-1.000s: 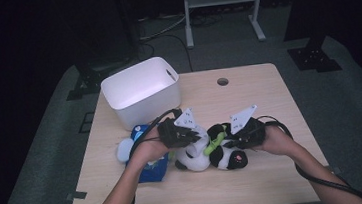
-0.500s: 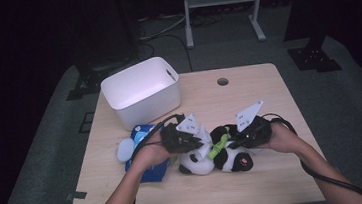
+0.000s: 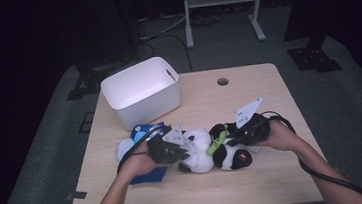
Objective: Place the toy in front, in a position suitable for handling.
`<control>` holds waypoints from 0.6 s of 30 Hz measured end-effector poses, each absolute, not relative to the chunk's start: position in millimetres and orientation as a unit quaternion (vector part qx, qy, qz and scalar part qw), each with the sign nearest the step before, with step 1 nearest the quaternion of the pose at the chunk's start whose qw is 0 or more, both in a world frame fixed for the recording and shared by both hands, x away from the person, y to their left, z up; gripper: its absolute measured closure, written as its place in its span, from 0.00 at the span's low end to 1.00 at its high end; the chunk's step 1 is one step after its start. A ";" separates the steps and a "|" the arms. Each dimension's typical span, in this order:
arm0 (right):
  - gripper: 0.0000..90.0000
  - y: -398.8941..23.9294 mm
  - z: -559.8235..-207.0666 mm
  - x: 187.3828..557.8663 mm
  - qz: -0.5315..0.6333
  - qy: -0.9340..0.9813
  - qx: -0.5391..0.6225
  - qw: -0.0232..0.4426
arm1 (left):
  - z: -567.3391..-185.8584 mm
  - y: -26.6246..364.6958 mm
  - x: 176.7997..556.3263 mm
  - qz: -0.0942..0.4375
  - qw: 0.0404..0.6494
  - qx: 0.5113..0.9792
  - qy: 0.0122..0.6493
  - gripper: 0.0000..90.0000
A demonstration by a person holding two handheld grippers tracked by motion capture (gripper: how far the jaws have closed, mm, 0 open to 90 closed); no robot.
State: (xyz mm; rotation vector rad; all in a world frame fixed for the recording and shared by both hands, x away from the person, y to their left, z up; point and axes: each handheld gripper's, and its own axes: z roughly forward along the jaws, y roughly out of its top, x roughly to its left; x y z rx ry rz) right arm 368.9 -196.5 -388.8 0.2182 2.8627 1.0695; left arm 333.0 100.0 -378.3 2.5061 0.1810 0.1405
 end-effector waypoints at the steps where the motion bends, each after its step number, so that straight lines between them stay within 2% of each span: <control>1: 0.88 -196.2 -389.1 369.0 0.349 0.934 0.071 0.038 | -378.7 99.2 332.8 0.048 0.309 0.947 0.068 0.93; 4: 0.88 -195.9 -389.0 368.8 0.349 0.934 0.070 0.040 | -376.0 93.3 332.6 0.039 0.326 0.943 0.060 0.93; 18: 0.88 -188.4 -389.9 360.9 0.349 0.935 0.047 0.041 | -343.6 52.6 340.2 0.058 0.353 0.934 0.026 0.93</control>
